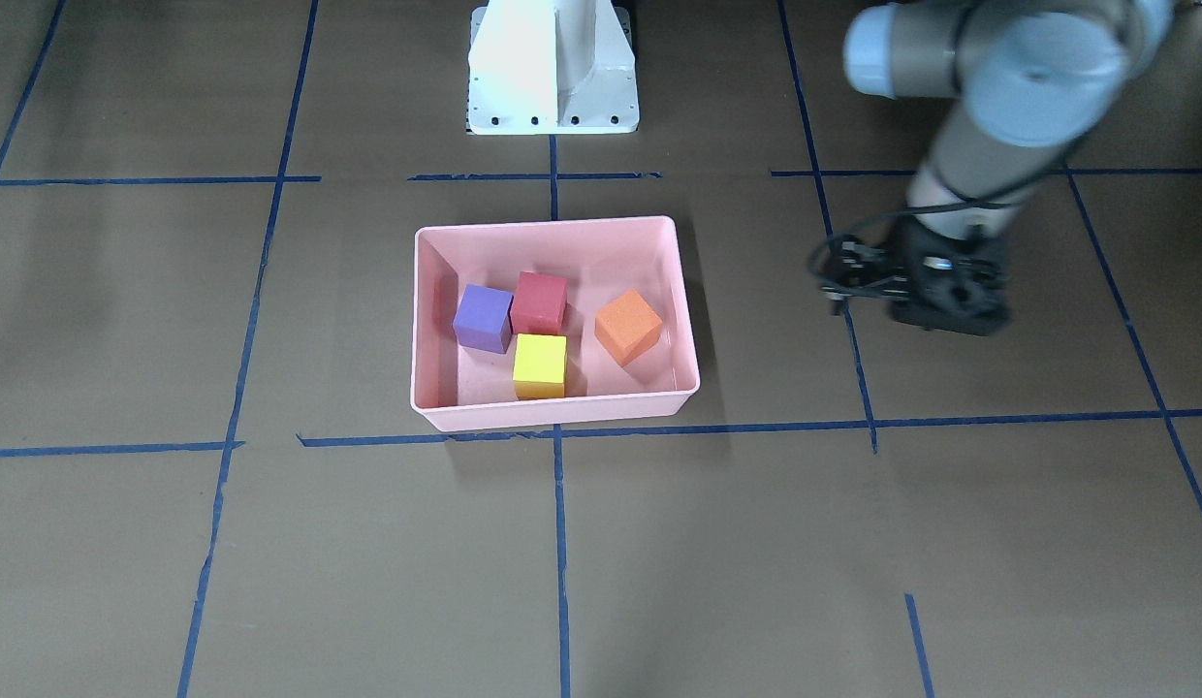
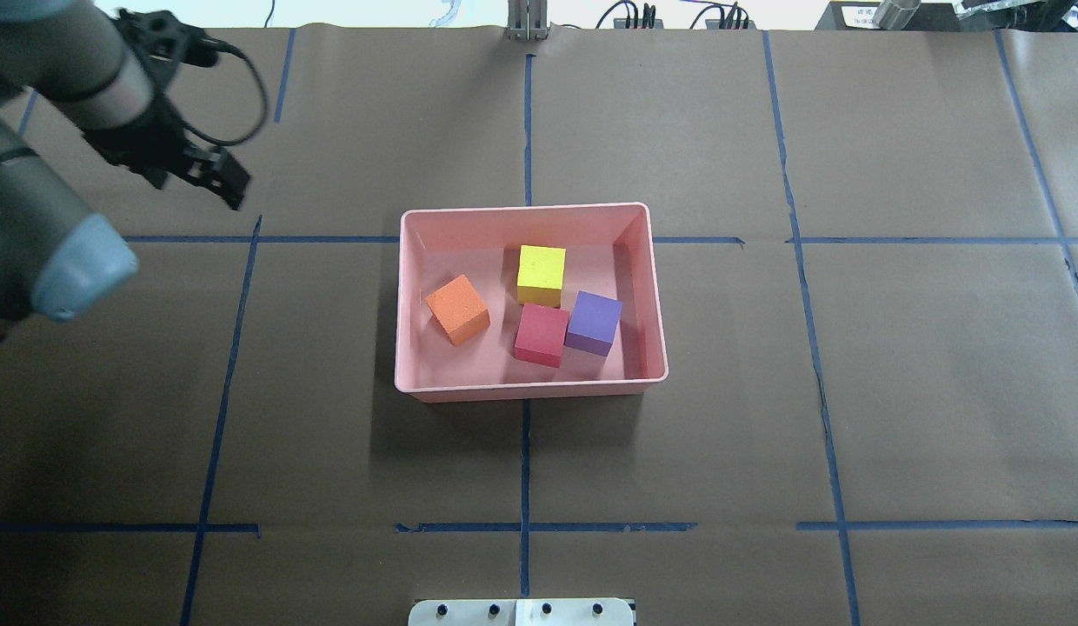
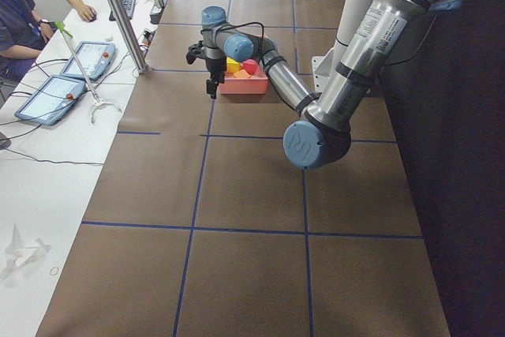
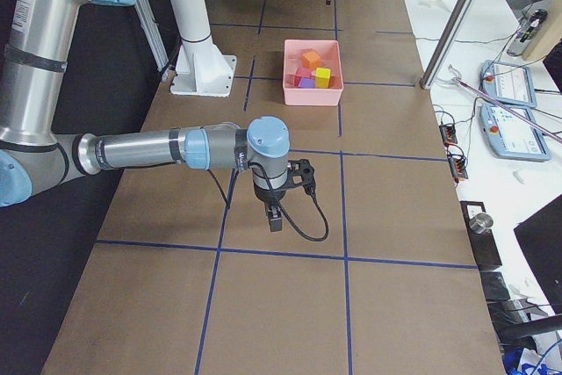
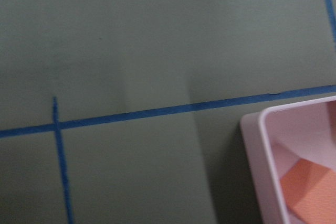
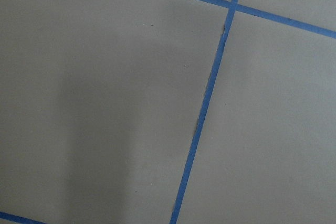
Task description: Place blocks into pink bin with both arms
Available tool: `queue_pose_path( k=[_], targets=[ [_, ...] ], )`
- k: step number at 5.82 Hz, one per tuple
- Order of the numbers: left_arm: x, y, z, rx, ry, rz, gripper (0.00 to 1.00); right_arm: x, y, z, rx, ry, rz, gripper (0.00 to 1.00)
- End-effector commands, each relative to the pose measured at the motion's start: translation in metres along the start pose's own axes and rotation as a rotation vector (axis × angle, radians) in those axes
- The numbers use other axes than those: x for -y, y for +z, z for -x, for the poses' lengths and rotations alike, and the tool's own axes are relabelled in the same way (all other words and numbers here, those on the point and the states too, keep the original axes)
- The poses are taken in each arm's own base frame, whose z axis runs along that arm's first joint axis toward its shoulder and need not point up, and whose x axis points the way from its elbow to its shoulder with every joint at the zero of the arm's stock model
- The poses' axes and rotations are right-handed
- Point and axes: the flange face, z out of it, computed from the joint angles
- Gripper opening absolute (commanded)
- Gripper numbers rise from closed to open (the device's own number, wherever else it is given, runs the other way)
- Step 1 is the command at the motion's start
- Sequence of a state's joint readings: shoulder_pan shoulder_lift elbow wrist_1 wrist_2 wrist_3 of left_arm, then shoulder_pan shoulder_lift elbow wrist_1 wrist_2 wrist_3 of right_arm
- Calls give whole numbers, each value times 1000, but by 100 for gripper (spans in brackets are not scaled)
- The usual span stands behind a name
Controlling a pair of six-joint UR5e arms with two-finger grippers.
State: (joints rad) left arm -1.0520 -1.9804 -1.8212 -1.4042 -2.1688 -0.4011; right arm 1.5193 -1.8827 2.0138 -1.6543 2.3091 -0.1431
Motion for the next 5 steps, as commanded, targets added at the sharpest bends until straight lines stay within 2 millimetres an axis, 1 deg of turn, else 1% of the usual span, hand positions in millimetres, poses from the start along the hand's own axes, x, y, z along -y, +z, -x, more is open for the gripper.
queue_pose_path(
  k=[1,2,3,4,5],
  targets=[
    [-52,-16,192,-15,76,36,100,0,1,-2,3,60,0,100],
    [-105,-5,255,-15,52,65,100,2,1,-2,2,59,-2,100],
    [-150,1,292,-10,-10,87,100,2,1,-2,1,60,-1,100],
    [-193,9,326,-24,-21,103,100,2,1,-2,1,59,-1,100],
    [-226,19,344,-24,-47,114,100,2,0,-2,1,59,-2,100]
  ],
)
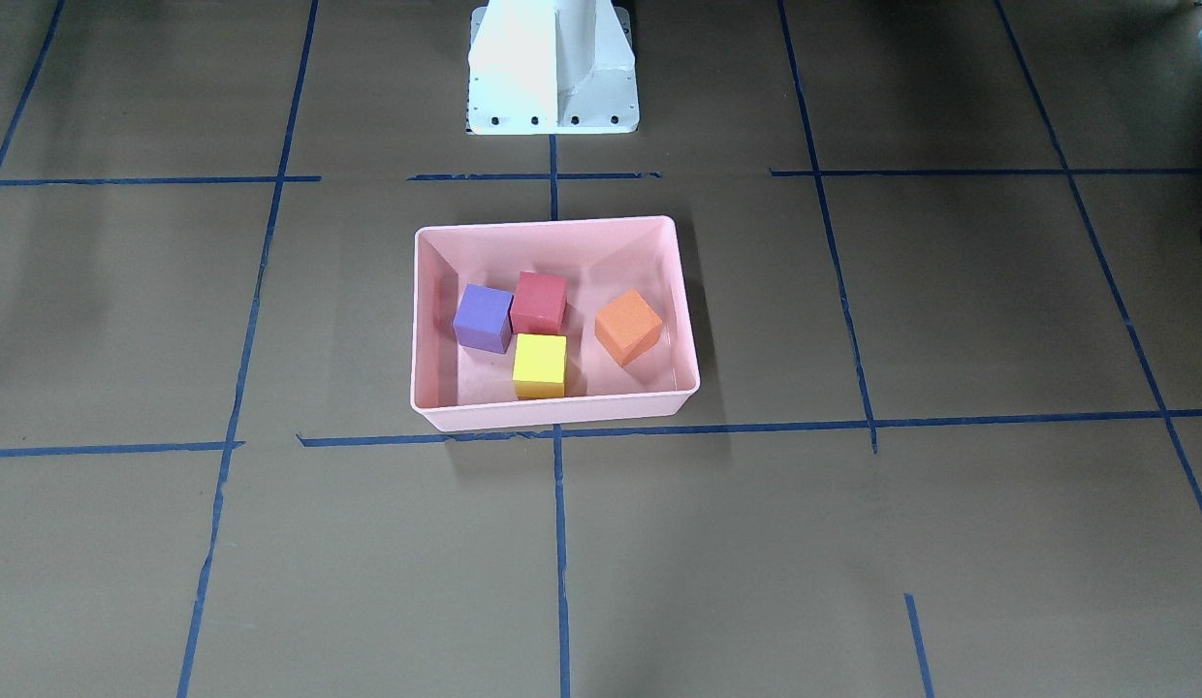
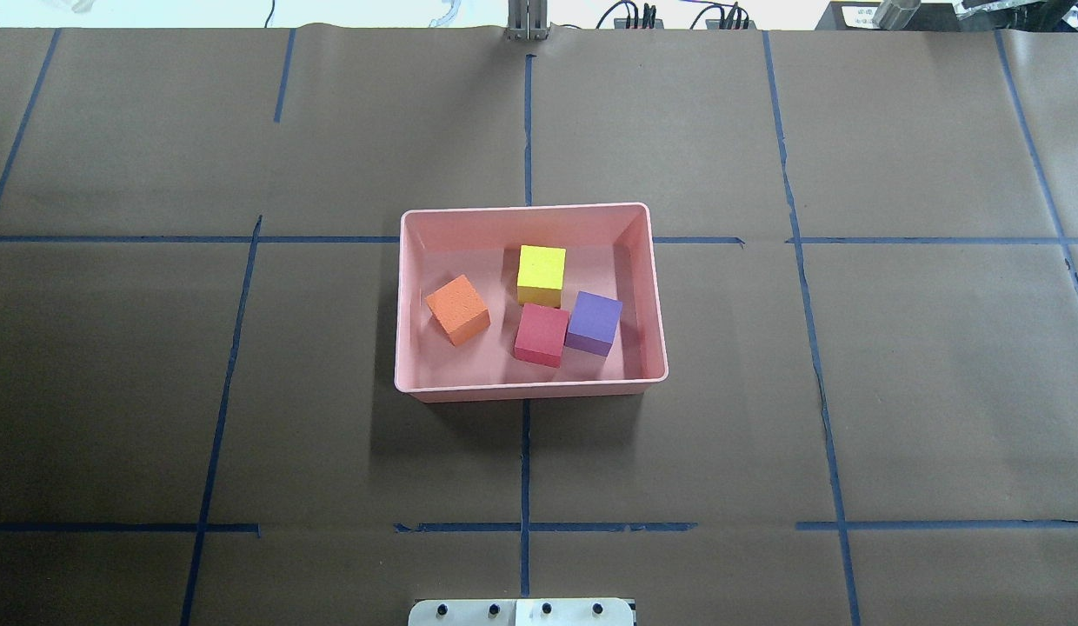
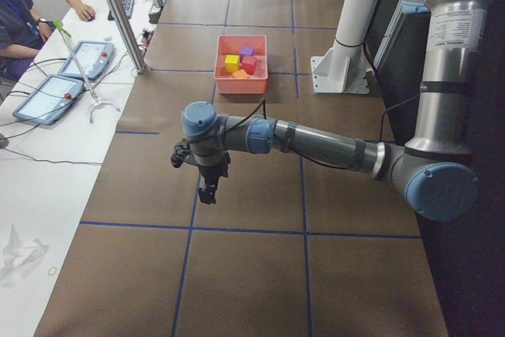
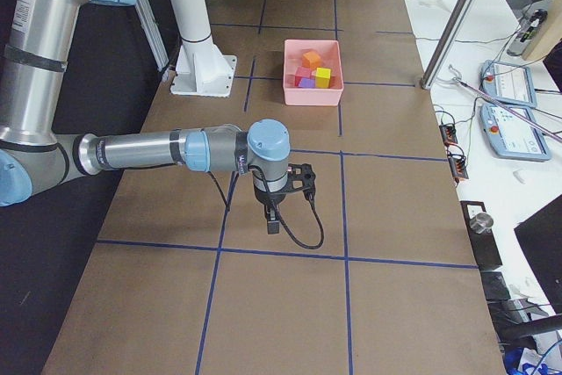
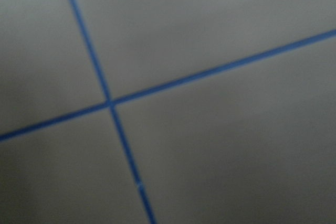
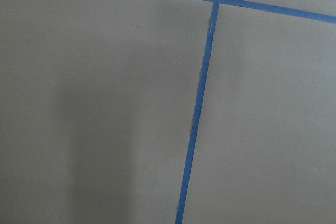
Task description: Place blocks into pink bin with both arms
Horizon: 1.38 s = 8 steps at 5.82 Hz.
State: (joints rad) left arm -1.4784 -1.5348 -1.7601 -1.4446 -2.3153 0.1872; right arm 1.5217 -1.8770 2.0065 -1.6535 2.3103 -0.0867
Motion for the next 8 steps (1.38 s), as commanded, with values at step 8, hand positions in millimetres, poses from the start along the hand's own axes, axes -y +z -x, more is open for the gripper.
queue_pose_path(
  k=[8],
  targets=[
    [0,-27,41,24,-171,-153,100,2,0,-1,0,-2,-2,100]
  ],
)
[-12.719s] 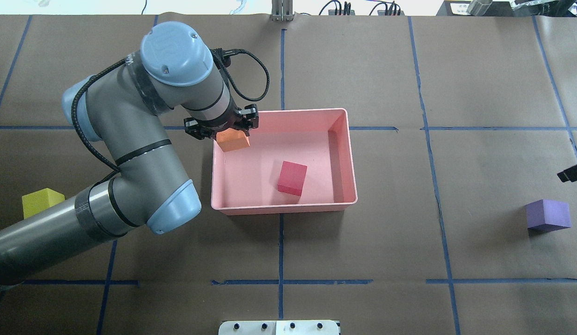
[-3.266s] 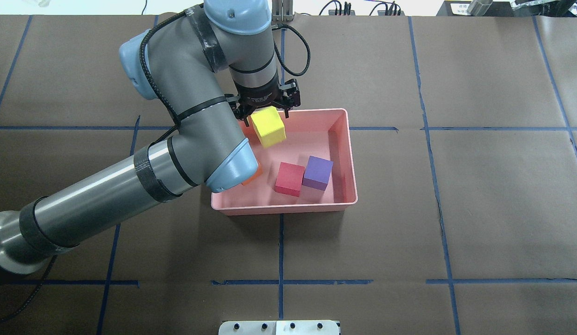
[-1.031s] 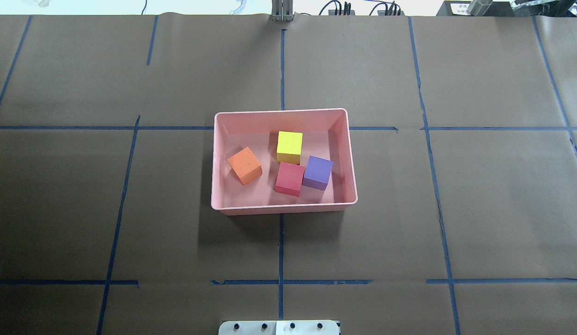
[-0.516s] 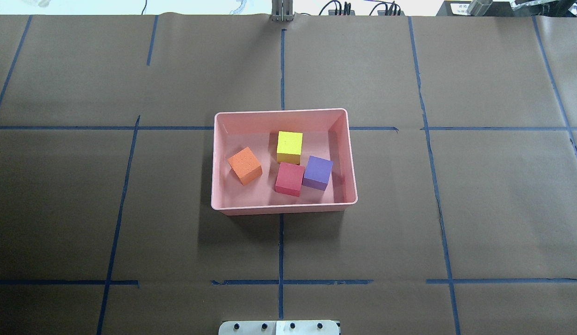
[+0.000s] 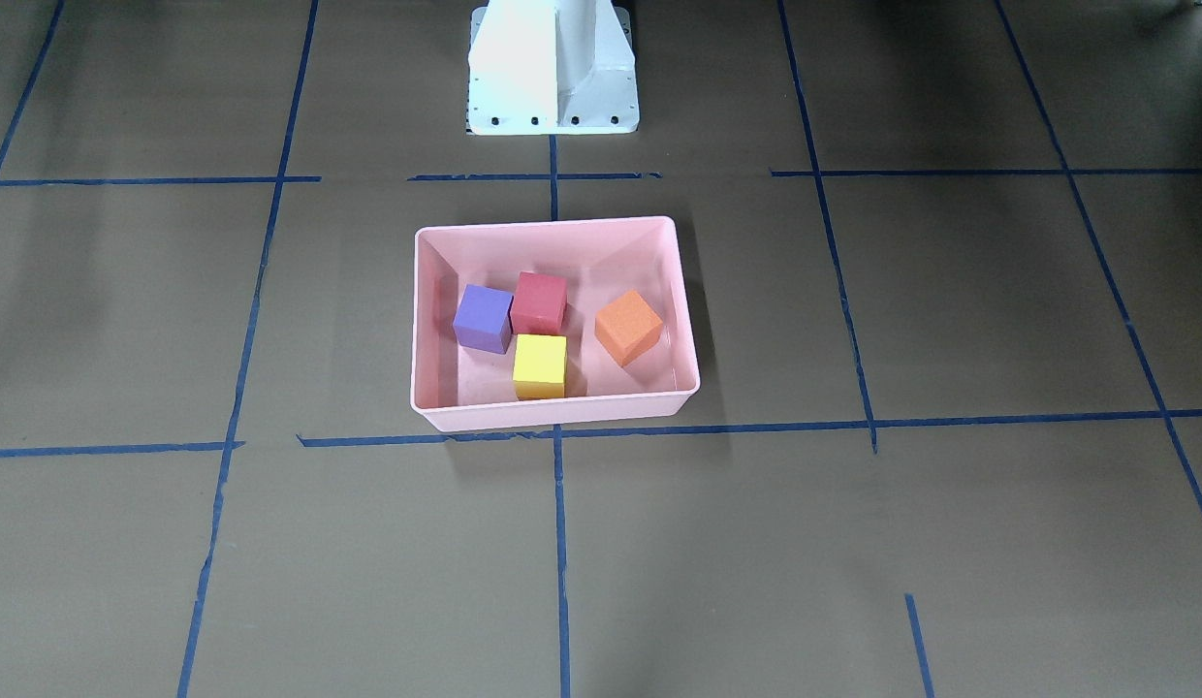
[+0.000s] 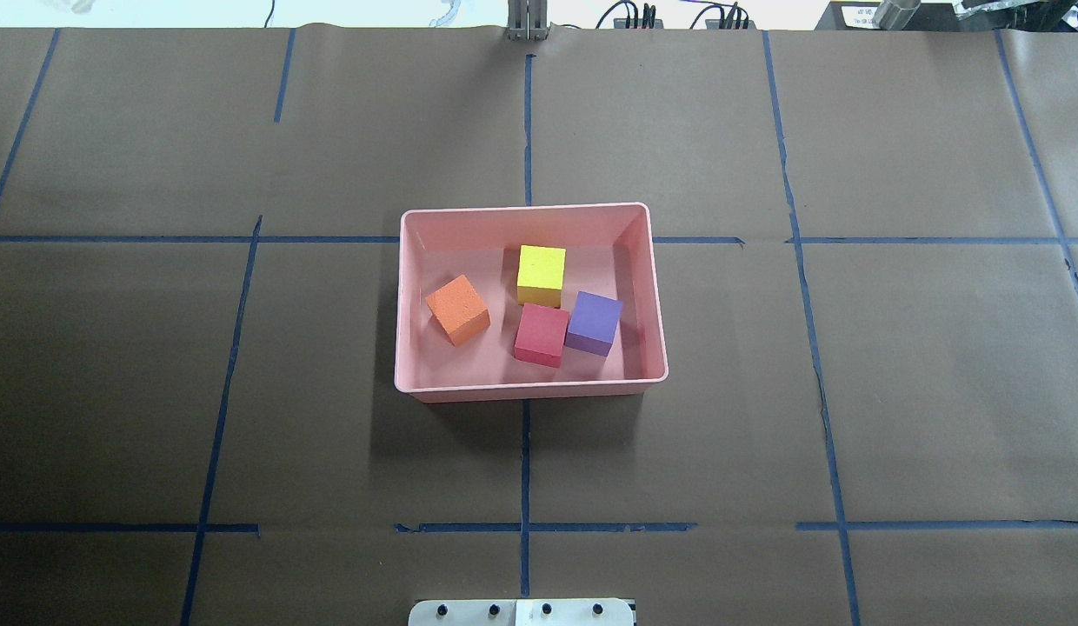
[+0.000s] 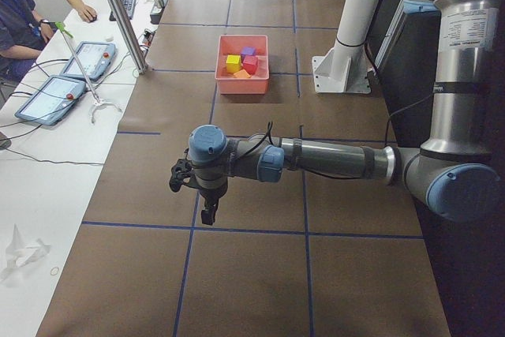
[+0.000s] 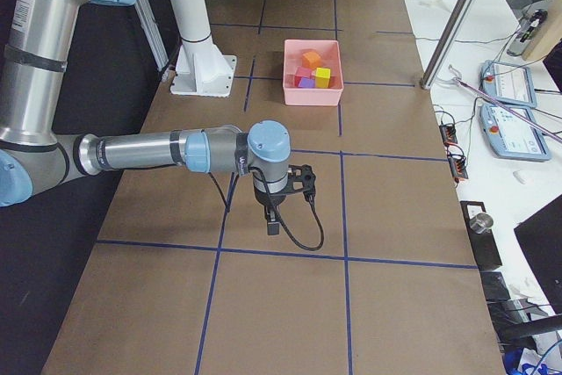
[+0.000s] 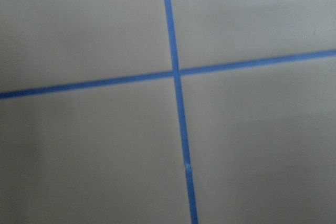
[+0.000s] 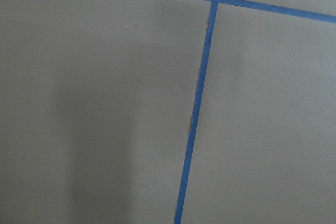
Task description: Place blocks into pink bin with both arms
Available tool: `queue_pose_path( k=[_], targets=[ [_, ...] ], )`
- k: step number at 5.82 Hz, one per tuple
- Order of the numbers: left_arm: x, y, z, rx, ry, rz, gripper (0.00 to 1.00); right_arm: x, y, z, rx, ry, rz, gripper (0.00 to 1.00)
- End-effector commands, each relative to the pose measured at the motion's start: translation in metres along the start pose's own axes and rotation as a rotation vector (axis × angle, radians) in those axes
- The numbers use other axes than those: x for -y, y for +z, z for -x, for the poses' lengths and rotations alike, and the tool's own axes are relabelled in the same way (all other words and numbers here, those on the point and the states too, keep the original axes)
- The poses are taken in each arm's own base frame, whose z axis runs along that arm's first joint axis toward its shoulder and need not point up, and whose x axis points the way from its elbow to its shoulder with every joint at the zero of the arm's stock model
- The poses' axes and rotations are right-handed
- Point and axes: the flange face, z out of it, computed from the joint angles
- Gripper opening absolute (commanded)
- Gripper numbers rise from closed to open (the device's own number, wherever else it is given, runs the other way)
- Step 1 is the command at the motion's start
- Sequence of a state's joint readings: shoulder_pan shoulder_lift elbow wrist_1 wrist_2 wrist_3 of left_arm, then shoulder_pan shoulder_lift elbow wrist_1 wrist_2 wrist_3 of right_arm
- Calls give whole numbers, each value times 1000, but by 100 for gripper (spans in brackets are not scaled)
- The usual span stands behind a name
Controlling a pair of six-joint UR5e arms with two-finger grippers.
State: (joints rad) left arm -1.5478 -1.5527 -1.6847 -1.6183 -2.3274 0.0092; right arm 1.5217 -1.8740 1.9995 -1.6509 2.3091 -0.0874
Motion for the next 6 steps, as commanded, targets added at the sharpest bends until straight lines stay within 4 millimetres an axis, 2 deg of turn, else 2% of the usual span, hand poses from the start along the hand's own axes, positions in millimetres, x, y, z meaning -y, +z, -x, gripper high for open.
queue_pose_path(
  k=[1,2,4,6],
  targets=[
    [-6,-11,18,58,-35,-19,100,2,-3,2,0,-7,-7,100],
    [-29,1,27,39,-76,30,100,5,-5,4,0,-9,-12,100],
    [-36,12,34,61,-89,55,100,8,-5,4,0,-10,-13,100],
    [-39,13,34,59,-95,56,100,8,-4,3,0,-10,-13,100]
  ],
)
